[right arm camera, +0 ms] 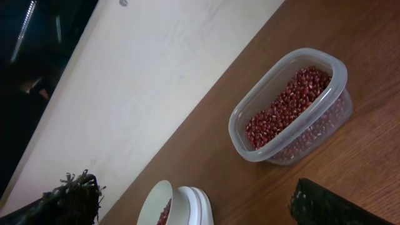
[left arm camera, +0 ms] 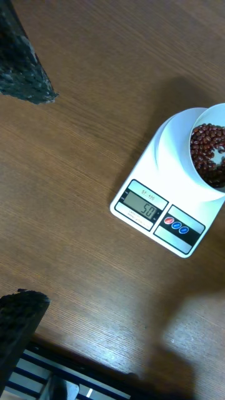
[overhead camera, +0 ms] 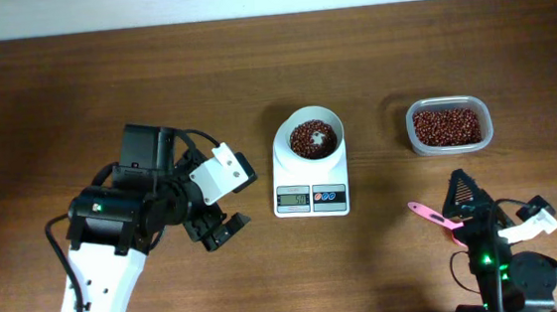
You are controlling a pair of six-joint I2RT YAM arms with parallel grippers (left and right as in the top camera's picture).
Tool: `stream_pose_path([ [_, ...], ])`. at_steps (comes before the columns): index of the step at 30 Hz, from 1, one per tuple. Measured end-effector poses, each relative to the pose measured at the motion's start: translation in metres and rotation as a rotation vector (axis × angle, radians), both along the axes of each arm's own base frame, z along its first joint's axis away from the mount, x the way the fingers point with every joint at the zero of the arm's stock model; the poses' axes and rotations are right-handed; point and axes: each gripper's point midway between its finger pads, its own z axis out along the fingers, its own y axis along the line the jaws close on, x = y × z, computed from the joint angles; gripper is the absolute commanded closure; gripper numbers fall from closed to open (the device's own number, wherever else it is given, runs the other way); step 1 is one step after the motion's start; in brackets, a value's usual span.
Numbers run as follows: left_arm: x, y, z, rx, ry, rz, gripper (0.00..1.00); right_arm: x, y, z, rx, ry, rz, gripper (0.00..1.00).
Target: Scoop and weigh 50g on scale
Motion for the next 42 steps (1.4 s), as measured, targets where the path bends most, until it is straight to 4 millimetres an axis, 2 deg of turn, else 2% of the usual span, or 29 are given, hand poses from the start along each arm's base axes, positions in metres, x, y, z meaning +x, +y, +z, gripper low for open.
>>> stream_pose_path([
  [3, 0.0, 0.0, 0.0, 0.0, 0.0, 0.0, 0.01, 0.0, 0.002, -0.001, 0.001, 0.0, 0.009, 0.01],
  [8, 0.0, 0.0, 0.0, 0.0, 0.0, 0.0, 0.01, 0.005, 0.008, -0.016, -0.001, 0.011, 0.05, 0.01],
  [14, 0.0, 0.0, 0.0, 0.0, 0.0, 0.0, 0.01, 0.005, 0.013, -0.014, -0.092, 0.0, 0.088, 0.01],
  [23, 0.0, 0.0, 0.0, 0.0, 0.0, 0.0, 0.01, 0.009, 0.023, 0.004, -0.281, -0.107, 0.145, 0.01],
  [27, 0.0, 0.0, 0.0, 0.0, 0.0, 0.0, 0.01, 0.015, 0.028, -0.012, -0.358, -0.143, 0.179, 0.01],
  [37, 0.0, 0.0, 0.0, 0.0, 0.0, 0.0, 0.01, 0.015, 0.03, -0.021, -0.498, -0.121, 0.21, 0.01],
  [42, 0.0, 0.0, 0.0, 0.0, 0.0, 0.0, 0.01, 0.014, 0.031, -0.021, -0.64, -0.13, 0.225, 0.01],
])
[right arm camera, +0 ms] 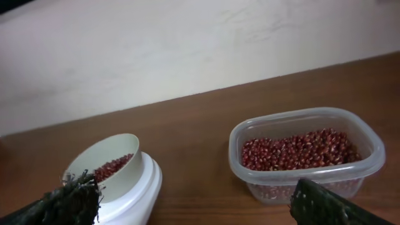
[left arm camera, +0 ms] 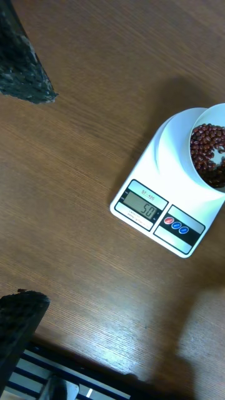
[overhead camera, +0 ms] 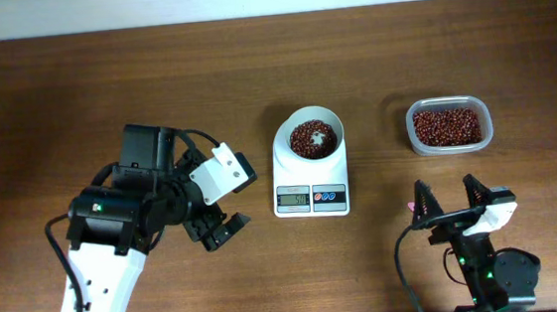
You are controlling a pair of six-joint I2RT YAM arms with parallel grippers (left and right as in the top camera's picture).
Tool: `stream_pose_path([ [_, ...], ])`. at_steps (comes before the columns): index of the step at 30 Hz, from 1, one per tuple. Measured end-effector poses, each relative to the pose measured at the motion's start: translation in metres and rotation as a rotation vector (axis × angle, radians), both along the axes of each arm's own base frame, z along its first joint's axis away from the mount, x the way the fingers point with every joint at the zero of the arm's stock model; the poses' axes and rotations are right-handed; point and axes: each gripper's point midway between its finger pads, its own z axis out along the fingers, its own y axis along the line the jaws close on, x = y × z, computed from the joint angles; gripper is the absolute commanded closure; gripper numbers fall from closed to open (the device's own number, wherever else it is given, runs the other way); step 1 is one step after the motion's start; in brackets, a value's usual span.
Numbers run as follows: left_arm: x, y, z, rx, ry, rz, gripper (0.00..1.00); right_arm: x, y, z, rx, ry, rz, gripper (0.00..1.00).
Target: Scoop and weigh 50g on scale
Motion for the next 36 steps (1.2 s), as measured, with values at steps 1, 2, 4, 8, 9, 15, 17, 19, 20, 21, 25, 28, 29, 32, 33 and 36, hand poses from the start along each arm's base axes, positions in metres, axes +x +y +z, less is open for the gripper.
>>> stream_pose_path([
  [1, 0.0, 0.0, 0.0, 0.0, 0.0, 0.0, 0.01, 0.0, 0.004, 0.0, -0.027, -0.004, 0.018, 0.01],
  [2, 0.0, 0.0, 0.0, 0.0, 0.0, 0.0, 0.01, -0.001, 0.007, 0.0, -0.045, -0.007, 0.032, 0.01],
  [4, 0.0, 0.0, 0.0, 0.0, 0.0, 0.0, 0.01, -0.002, 0.013, 0.0, -0.068, -0.012, 0.058, 0.01],
  [8, 0.0, 0.0, 0.0, 0.0, 0.0, 0.0, 0.01, -0.001, 0.012, 0.0, -0.081, -0.014, 0.053, 0.01],
  [9, 0.0, 0.0, 0.0, 0.0, 0.0, 0.0, 0.01, -0.001, 0.009, 0.0, -0.081, -0.014, 0.043, 0.01],
  [15, 0.0, 0.0, 0.0, 0.0, 0.0, 0.0, 0.01, -0.001, 0.006, 0.0, -0.084, -0.014, 0.031, 0.01],
  [17, 0.0, 0.0, 0.0, 0.0, 0.0, 0.0, 0.01, -0.001, 0.006, 0.0, -0.085, -0.014, 0.031, 0.01],
  [19, 0.0, 0.0, 0.0, 0.0, 0.0, 0.0, 0.01, -0.001, 0.006, 0.0, -0.087, -0.014, 0.031, 0.01],
  [20, 0.0, 0.0, 0.0, 0.0, 0.0, 0.0, 0.01, -0.001, 0.006, 0.0, -0.098, -0.016, 0.032, 0.01],
  [21, 0.0, 0.0, 0.0, 0.0, 0.0, 0.0, 0.01, -0.001, 0.006, 0.0, -0.103, -0.017, 0.032, 0.01],
  [25, 0.0, 0.0, 0.0, 0.0, 0.0, 0.0, 0.01, -0.001, 0.006, 0.0, -0.111, -0.017, 0.029, 0.01],
  [28, 0.0, 0.0, 0.0, 0.0, 0.0, 0.0, 0.01, 0.0, 0.001, -0.001, -0.113, -0.012, 0.001, 0.01],
  [29, 0.0, 0.0, 0.0, 0.0, 0.0, 0.0, 0.01, 0.0, -0.001, -0.001, -0.114, -0.011, -0.009, 0.01],
  [32, 0.0, 0.0, 0.0, 0.0, 0.0, 0.0, 0.01, 0.001, -0.003, -0.002, -0.13, -0.012, -0.021, 0.01],
  [33, 0.0, 0.0, 0.0, 0.0, 0.0, 0.0, 0.01, 0.001, -0.003, -0.002, -0.15, -0.015, -0.02, 0.01],
  [36, 0.0, 0.0, 0.0, 0.0, 0.0, 0.0, 0.01, 0.001, -0.004, -0.002, -0.229, -0.024, -0.021, 0.01],
])
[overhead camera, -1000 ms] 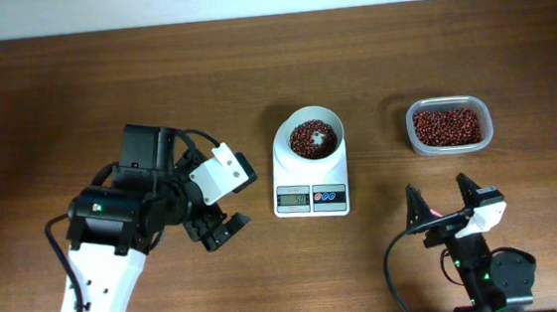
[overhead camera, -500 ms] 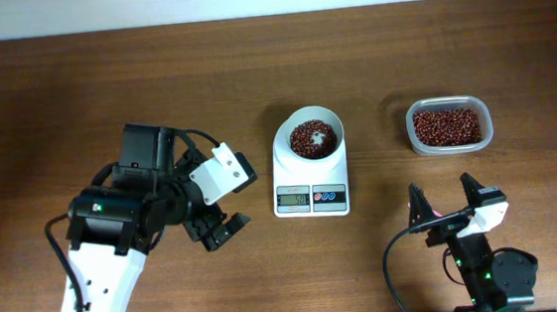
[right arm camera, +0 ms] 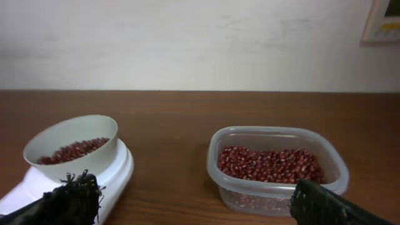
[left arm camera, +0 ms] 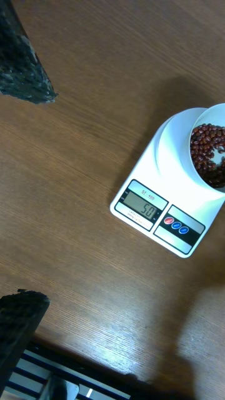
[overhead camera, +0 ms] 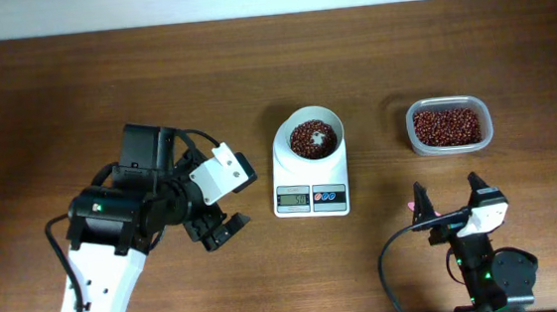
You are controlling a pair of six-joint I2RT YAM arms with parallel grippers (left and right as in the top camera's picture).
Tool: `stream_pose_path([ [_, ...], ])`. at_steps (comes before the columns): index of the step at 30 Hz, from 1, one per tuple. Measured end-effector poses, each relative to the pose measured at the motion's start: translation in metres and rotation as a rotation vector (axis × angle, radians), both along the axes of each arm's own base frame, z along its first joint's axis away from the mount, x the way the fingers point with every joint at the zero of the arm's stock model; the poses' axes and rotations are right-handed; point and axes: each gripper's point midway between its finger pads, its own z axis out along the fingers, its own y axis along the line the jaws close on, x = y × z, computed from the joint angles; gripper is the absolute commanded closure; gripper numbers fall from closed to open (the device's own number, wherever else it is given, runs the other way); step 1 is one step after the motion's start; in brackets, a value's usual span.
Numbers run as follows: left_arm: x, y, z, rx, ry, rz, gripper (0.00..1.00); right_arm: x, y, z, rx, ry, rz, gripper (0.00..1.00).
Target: Scoop and weigh 50g on scale
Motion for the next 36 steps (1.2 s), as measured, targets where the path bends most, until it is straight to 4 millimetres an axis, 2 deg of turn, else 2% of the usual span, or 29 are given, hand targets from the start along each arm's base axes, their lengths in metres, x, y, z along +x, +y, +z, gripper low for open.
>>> stream_pose_path([
  [12, 0.0, 0.0, 0.0, 0.0, 0.0, 0.0, 0.01, 0.0007, -0.0084, -0.0014, -0.071, -0.001, -0.045, 0.01],
  [36, 0.0, 0.0, 0.0, 0.0, 0.0, 0.0, 0.01, 0.0006, -0.0063, -0.0007, -0.077, -0.005, -0.032, 0.01],
])
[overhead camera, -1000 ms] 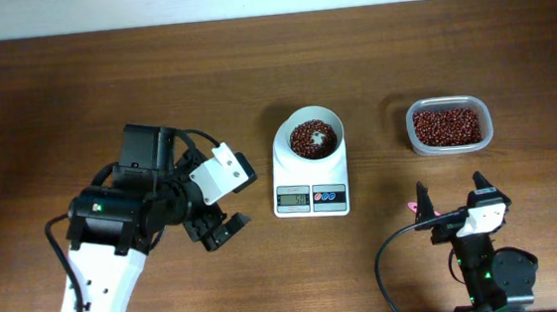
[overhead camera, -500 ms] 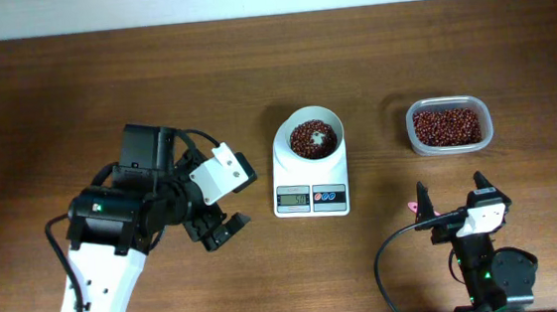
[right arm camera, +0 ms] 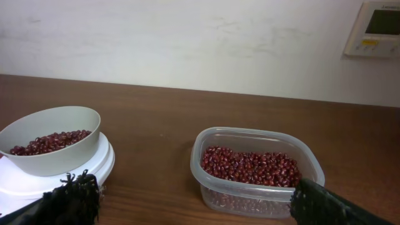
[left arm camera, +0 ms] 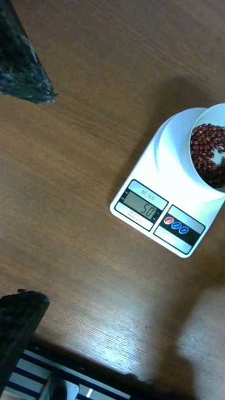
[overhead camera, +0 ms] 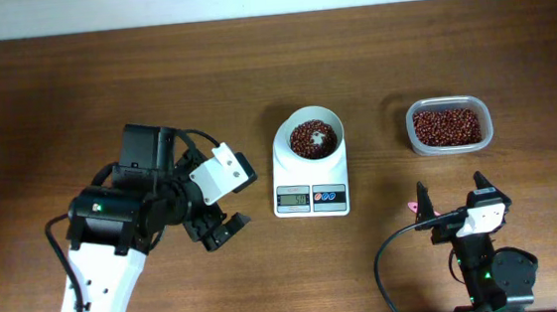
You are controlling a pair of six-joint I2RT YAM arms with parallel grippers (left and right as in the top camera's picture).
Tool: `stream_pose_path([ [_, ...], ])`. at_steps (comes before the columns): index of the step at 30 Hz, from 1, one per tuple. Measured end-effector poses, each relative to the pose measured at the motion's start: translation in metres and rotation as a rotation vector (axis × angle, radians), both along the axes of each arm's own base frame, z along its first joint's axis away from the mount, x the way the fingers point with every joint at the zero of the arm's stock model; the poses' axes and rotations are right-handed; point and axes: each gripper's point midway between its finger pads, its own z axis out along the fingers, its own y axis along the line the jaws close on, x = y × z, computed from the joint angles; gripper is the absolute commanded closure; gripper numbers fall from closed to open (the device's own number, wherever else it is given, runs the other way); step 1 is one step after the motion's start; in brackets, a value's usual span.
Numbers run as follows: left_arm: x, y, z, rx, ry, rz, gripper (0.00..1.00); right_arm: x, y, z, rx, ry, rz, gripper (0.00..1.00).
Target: Scoop and weigh 50g on scale
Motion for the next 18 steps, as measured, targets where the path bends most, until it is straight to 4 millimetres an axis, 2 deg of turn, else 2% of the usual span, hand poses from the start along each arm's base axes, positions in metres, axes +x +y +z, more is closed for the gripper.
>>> stream_pose_path([
  [14, -0.0002, 0.0, -0.0001, 0.0, 0.001, 0.0, 0.0, 0.0, -0.0001, 0.0, -0.003, 0.0, 0.0, 0.01],
  [18, -0.0083, 0.0037, -0.0049, 0.019, 0.041, 0.006, 0.01, 0.0, 0.0, 0.0001, -0.003, -0.001, 0.0, 0.01],
])
